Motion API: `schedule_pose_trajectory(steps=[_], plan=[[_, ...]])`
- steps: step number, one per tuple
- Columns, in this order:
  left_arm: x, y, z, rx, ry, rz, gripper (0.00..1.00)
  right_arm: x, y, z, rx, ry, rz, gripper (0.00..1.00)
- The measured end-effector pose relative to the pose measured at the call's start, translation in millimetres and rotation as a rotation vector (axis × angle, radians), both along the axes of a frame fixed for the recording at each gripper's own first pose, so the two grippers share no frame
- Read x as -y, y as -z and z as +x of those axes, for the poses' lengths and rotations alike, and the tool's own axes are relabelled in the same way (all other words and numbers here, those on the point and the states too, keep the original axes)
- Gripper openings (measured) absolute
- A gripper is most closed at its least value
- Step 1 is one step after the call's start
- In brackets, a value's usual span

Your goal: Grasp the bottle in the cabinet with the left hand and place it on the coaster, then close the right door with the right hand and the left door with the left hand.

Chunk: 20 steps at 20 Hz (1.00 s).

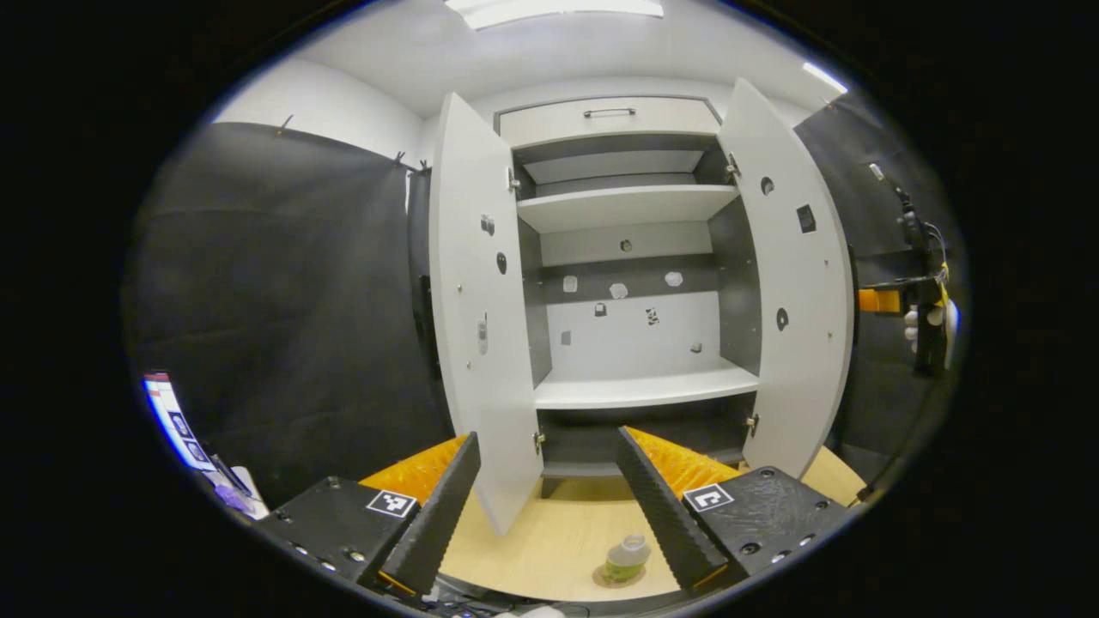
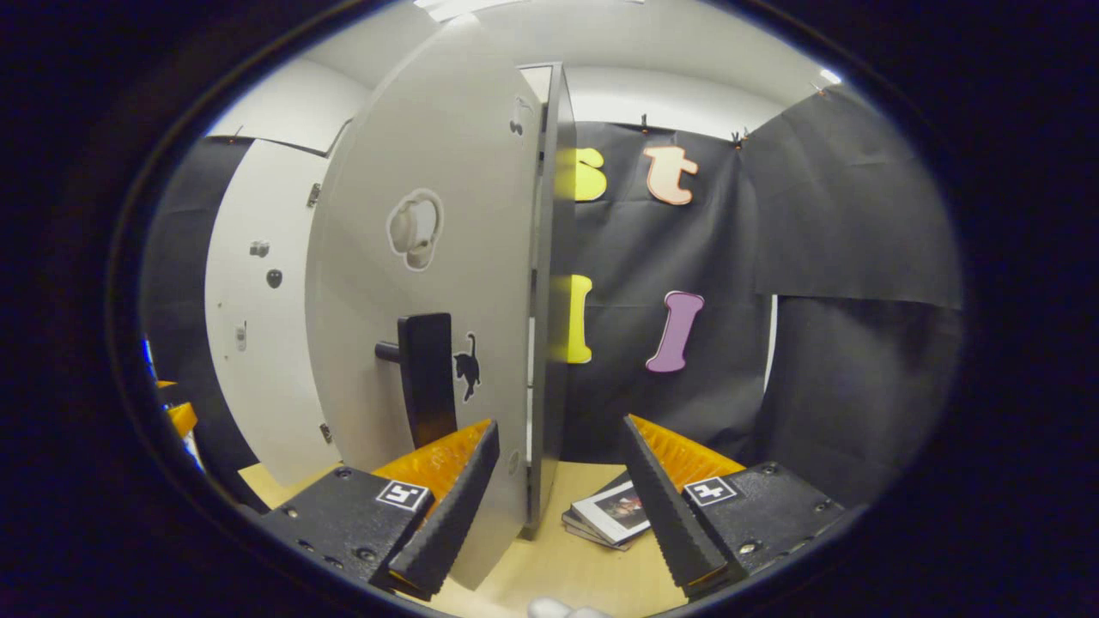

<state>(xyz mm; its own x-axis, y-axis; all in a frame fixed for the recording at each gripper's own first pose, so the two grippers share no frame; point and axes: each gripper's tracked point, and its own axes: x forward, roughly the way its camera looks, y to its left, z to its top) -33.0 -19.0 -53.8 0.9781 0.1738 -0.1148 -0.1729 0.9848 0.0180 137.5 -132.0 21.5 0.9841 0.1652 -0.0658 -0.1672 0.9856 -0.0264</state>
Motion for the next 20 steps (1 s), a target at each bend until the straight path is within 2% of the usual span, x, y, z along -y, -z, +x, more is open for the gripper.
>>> schedule_pose_trajectory(steps=[2, 3, 4, 5, 6, 7, 8, 9, 15, 18, 20], plan=[[-7, 2, 1, -0.005, -0.004, 0.009, 0.97, -15, 0, -2, 0.004, 0.007, -0.004, 0.93], [-10, 3, 2, -0.009, -0.004, 0.008, 0.97, -23, 1, -4, 0.006, 0.008, -0.003, 0.89], [-11, 4, 3, -0.011, -0.003, 0.007, 0.97, -29, 1, -4, 0.004, 0.009, -0.005, 0.93], [-13, 4, 4, -0.011, 0.000, 0.006, 0.97, -36, 1, -3, 0.004, 0.005, -0.006, 0.89], [-14, 4, 3, -0.009, 0.005, 0.005, 0.97, -43, 1, -2, 0.004, -0.001, -0.013, 0.93], [-15, 4, 3, -0.007, 0.008, 0.004, 0.97, -51, 0, 0, 0.008, -0.007, -0.020, 0.93], [-18, 4, 4, -0.007, 0.012, 0.003, 0.97, -59, -1, 0, 0.011, -0.014, -0.029, 0.89], [-20, 4, 5, -0.006, 0.017, 0.001, 0.97, -65, 2, 2, 0.007, -0.025, -0.041, 0.93], [-30, 1, 7, 0.004, 0.044, -0.002, 0.97, -114, 15, -15, -0.033, -0.156, -0.025, 0.94], [-37, 0, 5, 0.008, 0.058, 0.000, 0.97, -120, 14, -25, -0.023, -0.154, -0.033, 1.00], [-42, 0, 5, 0.010, 0.069, -0.001, 0.97, -118, 12, -29, -0.016, -0.132, -0.029, 0.99]])
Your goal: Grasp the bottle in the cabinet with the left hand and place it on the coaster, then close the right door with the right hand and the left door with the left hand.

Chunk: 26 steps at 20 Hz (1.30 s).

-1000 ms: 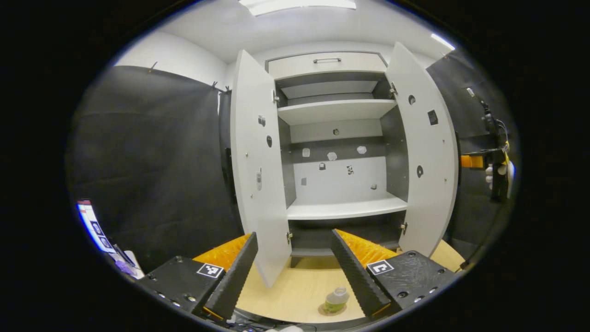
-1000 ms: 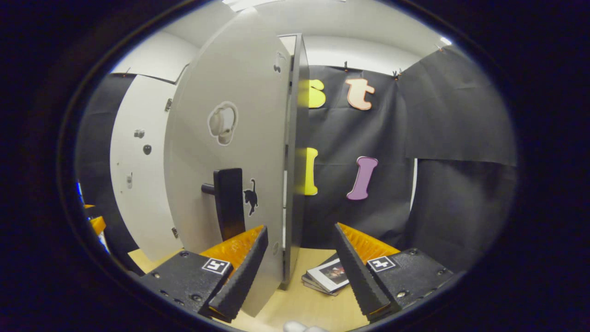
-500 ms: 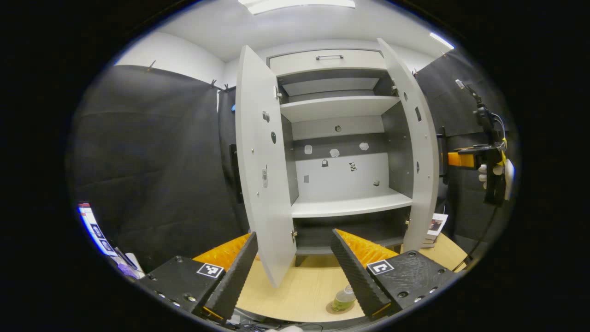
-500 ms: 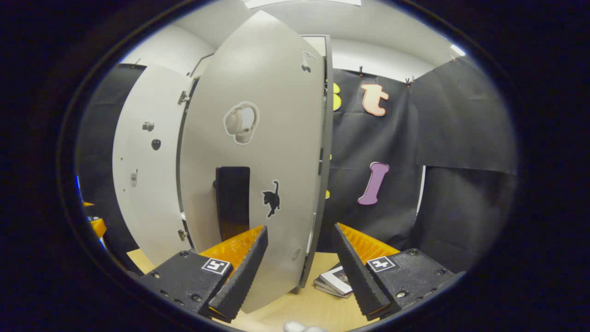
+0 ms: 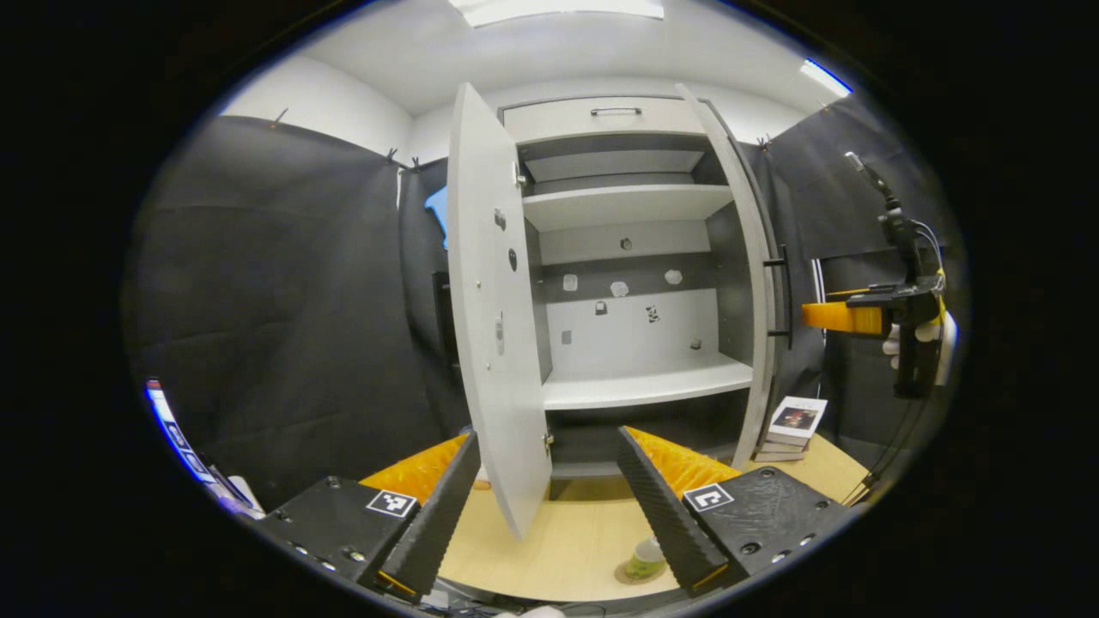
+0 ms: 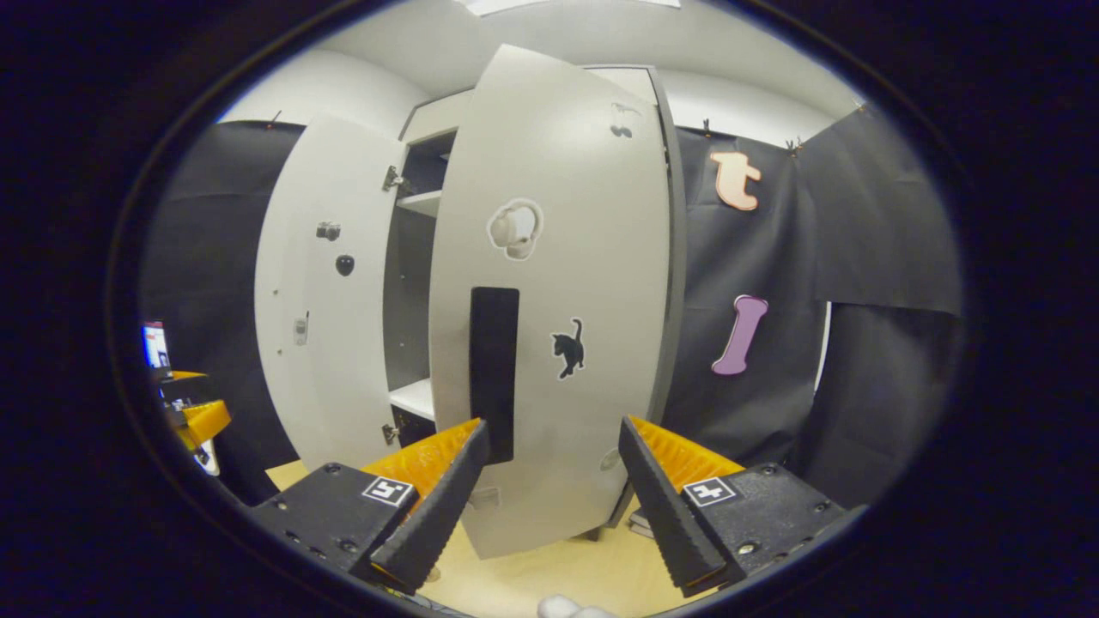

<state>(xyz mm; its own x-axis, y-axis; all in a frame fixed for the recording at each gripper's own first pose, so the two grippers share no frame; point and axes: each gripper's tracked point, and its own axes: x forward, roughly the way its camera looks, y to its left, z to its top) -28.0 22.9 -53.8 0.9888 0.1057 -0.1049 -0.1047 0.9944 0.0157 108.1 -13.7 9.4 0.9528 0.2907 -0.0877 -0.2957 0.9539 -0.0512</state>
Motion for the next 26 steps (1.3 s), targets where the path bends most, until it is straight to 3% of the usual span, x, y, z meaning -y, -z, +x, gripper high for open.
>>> schedule_pose_trajectory(steps=[11, 16, 21, 26], plan=[[-39, -2, 2, 0.014, 0.028, 0.010, 0.97, 3, 13, -58, -0.010, 0.132, -0.017, 1.00], [-87, -7, 18, 0.020, -0.008, 0.052, 0.97, -4, 28, -87, -0.033, 0.178, -0.006, 1.00], [-158, -28, 56, 0.059, -0.083, 0.101, 0.97, -3, 43, -114, -0.065, 0.230, -0.009, 1.00], [-212, -40, 109, 0.067, -0.112, 0.057, 0.97, -7, 49, -131, -0.084, 0.259, -0.015, 1.00]])
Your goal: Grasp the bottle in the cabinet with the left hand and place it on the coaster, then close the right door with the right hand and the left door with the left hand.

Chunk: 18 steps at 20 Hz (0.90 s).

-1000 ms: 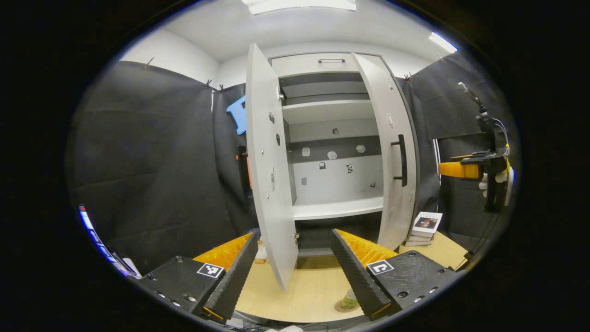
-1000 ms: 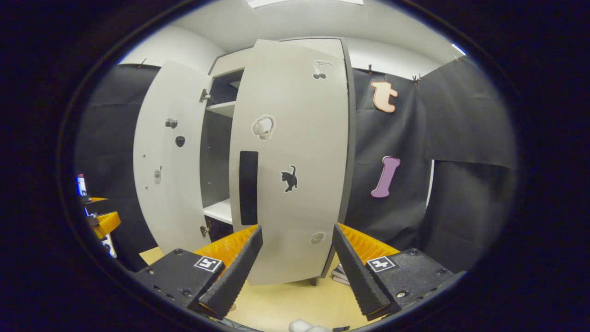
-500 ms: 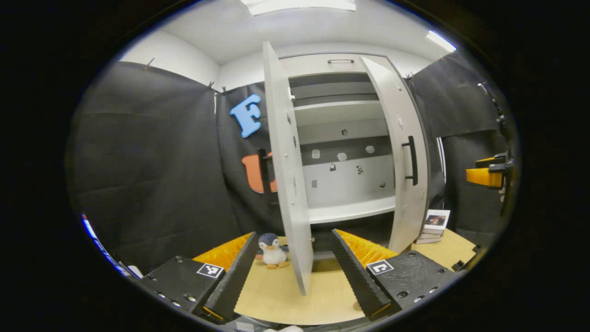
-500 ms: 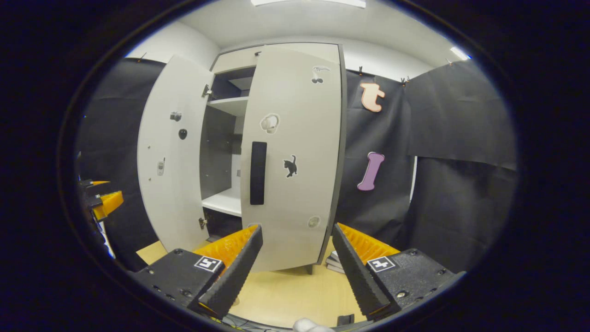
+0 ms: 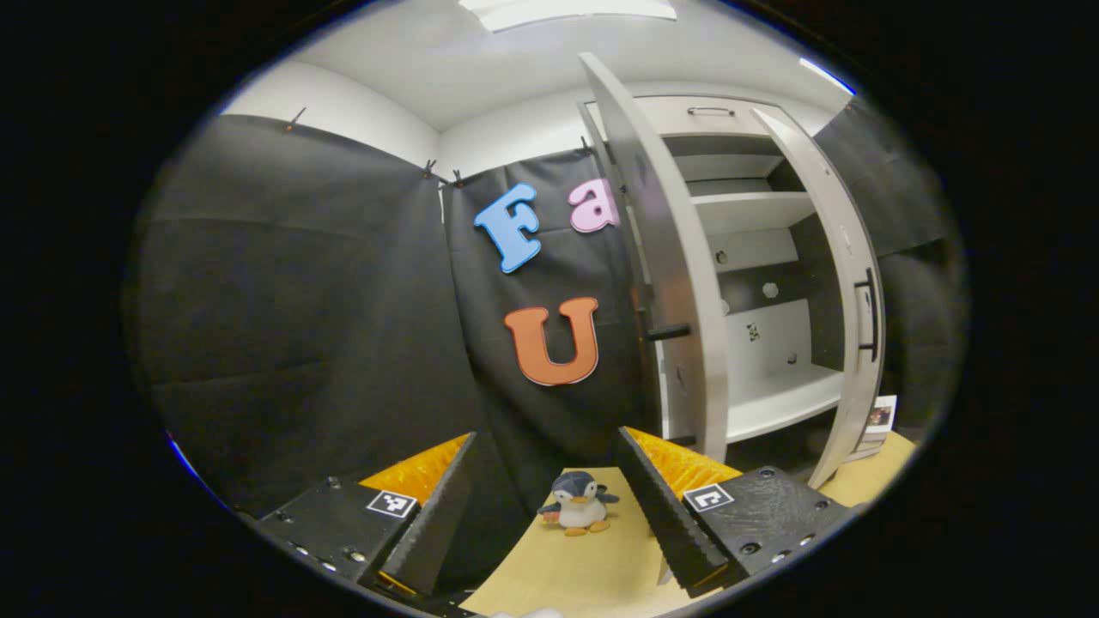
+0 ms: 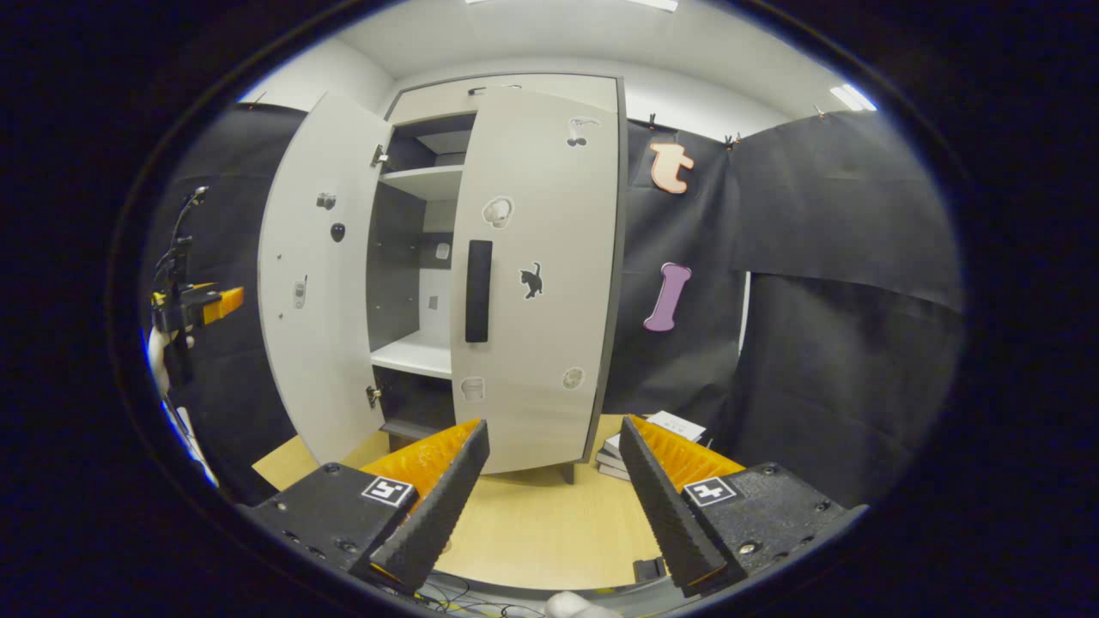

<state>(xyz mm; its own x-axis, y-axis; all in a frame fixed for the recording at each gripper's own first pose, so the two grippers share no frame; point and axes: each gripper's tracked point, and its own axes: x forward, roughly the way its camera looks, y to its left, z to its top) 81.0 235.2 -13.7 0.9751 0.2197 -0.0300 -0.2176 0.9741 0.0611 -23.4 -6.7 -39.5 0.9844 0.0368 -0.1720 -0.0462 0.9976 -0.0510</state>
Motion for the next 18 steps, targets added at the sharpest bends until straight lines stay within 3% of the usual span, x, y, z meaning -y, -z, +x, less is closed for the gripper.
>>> schedule_pose_trajectory(steps=[5, 8, 11, 14, 18], plan=[[-2, -11, 32, 0.010, 0.040, -0.008, 0.97, -9, 0, -1, -0.021, -0.024, -0.001, 1.00], [17, -10, 38, 0.003, 0.105, -0.011, 0.97, -12, -4, 4, -0.029, -0.042, 0.003, 1.00], [20, -11, 36, 0.015, 0.098, 0.023, 0.91, -20, -6, 5, -0.028, -0.075, 0.012, 1.00], [38, -5, 37, 0.012, 0.134, -0.053, 0.89, -23, -8, 3, -0.020, -0.098, 0.009, 1.00], [77, -11, 33, 0.021, 0.173, -0.053, 0.94, -8, -12, -2, -0.008, -0.085, 0.011, 0.99]])
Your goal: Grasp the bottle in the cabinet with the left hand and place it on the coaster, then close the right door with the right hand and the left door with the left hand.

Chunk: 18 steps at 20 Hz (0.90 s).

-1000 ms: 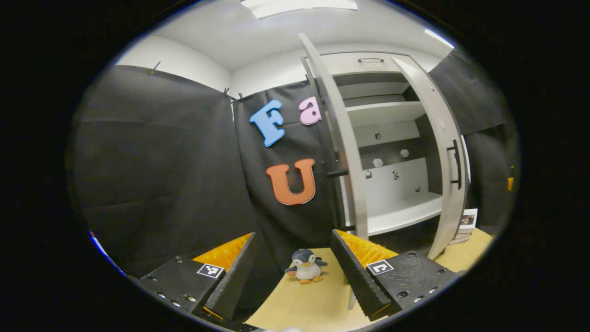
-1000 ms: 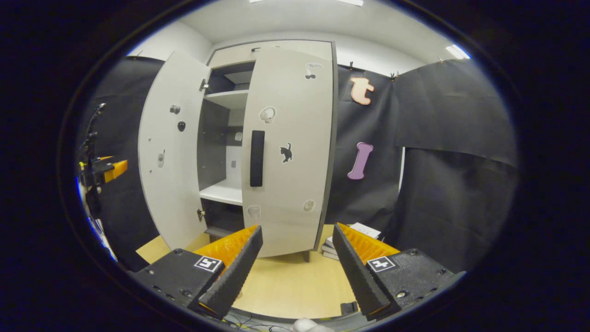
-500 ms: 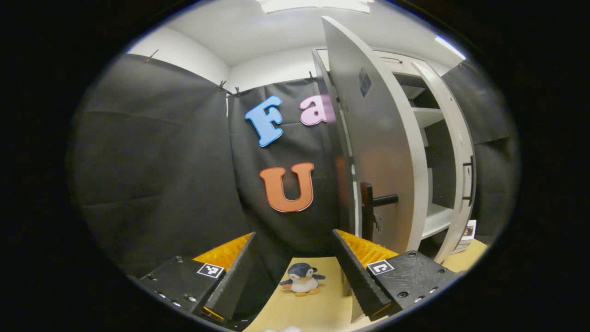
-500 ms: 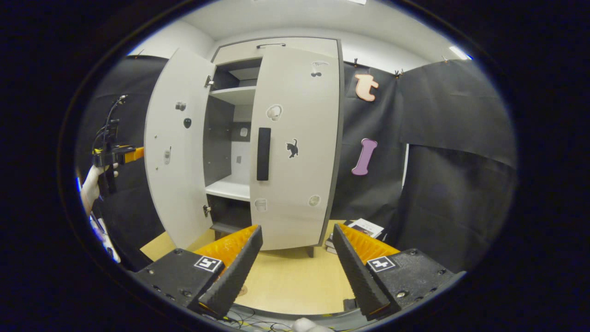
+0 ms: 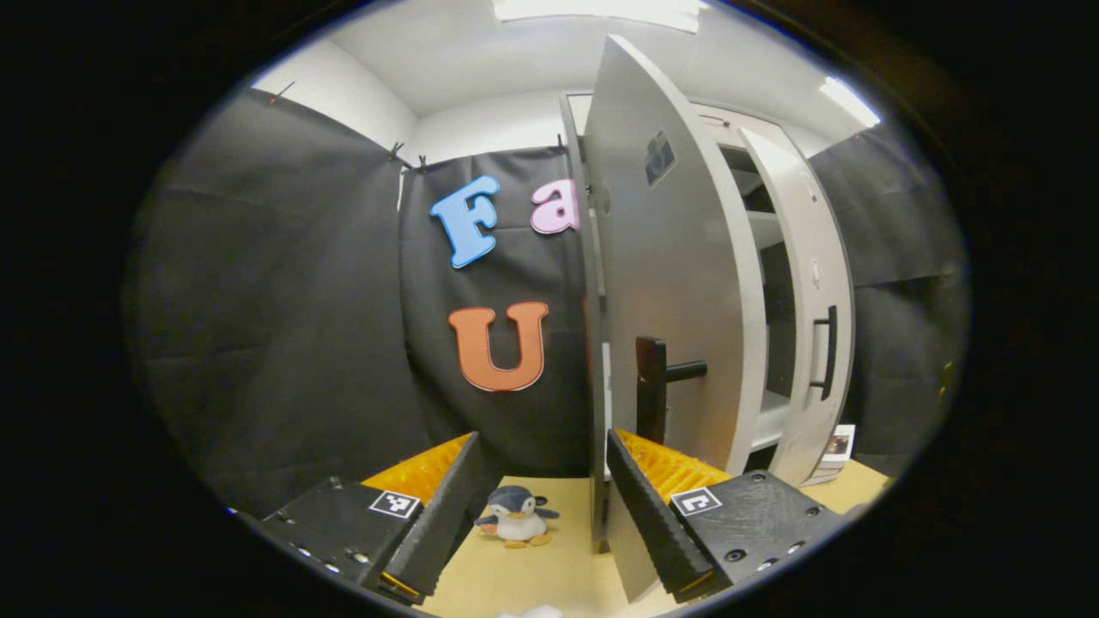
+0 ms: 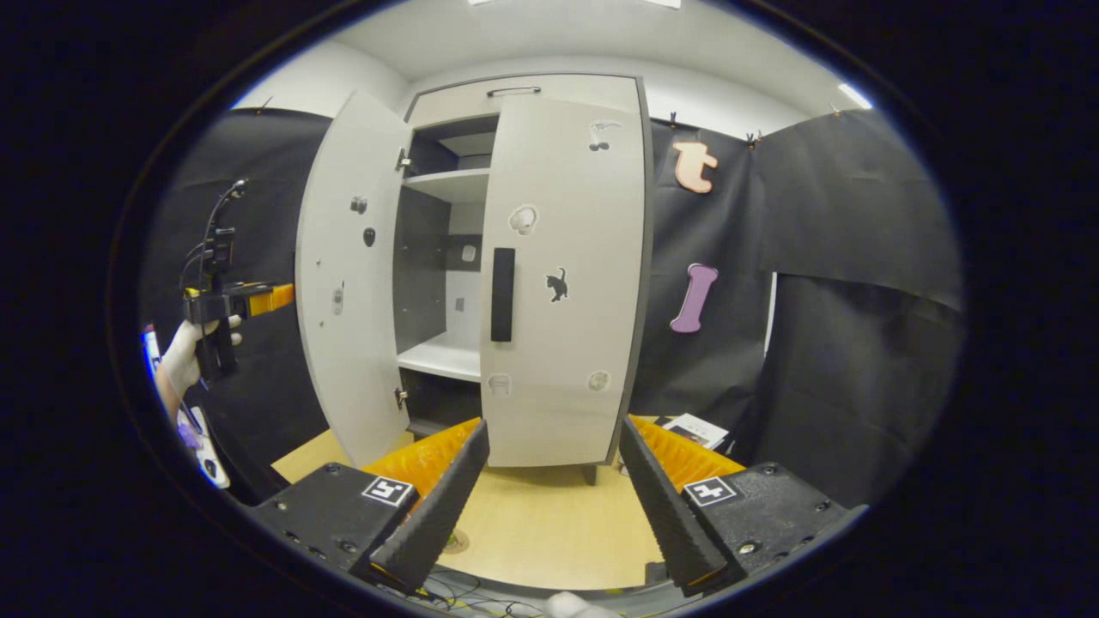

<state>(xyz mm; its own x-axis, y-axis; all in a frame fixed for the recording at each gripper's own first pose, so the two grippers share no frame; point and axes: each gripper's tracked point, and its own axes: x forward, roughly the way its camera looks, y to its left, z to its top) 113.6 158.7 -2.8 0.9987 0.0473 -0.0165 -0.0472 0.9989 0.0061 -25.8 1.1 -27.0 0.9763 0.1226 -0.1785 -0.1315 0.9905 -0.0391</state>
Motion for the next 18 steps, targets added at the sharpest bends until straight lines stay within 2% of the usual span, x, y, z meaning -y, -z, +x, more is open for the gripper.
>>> schedule_pose_trajectory(steps=[3, 4, 5, 6, 7, 9, 11, 18], plan=[[34, -4, 3, 0.004, 0.037, 0.026, 0.87, 20, -4, 0, 0.012, 0.032, -0.002, 0.99], [46, -5, 4, 0.005, 0.050, 0.032, 0.87, 25, -4, -1, 0.013, 0.038, 0.001, 1.00], [57, -5, 5, 0.000, 0.064, 0.038, 0.94, 29, -5, -2, 0.013, 0.044, 0.005, 1.00], [68, -6, 7, 0.004, 0.077, 0.043, 0.90, 34, -5, -3, 0.012, 0.050, 0.005, 0.99], [78, -6, 10, 0.002, 0.090, 0.045, 0.94, 38, -5, -5, 0.013, 0.054, 0.005, 1.00], [95, -2, 16, -0.019, 0.114, 0.044, 0.93, 42, -3, -5, 0.012, 0.058, 0.004, 0.99], [102, 6, 21, -0.044, 0.115, 0.036, 0.99, 46, -4, -7, 0.015, 0.063, 0.005, 1.00], [96, 15, 2, -0.058, 0.072, 0.026, 0.97, 54, -10, -12, 0.031, 0.079, 0.017, 0.99]])
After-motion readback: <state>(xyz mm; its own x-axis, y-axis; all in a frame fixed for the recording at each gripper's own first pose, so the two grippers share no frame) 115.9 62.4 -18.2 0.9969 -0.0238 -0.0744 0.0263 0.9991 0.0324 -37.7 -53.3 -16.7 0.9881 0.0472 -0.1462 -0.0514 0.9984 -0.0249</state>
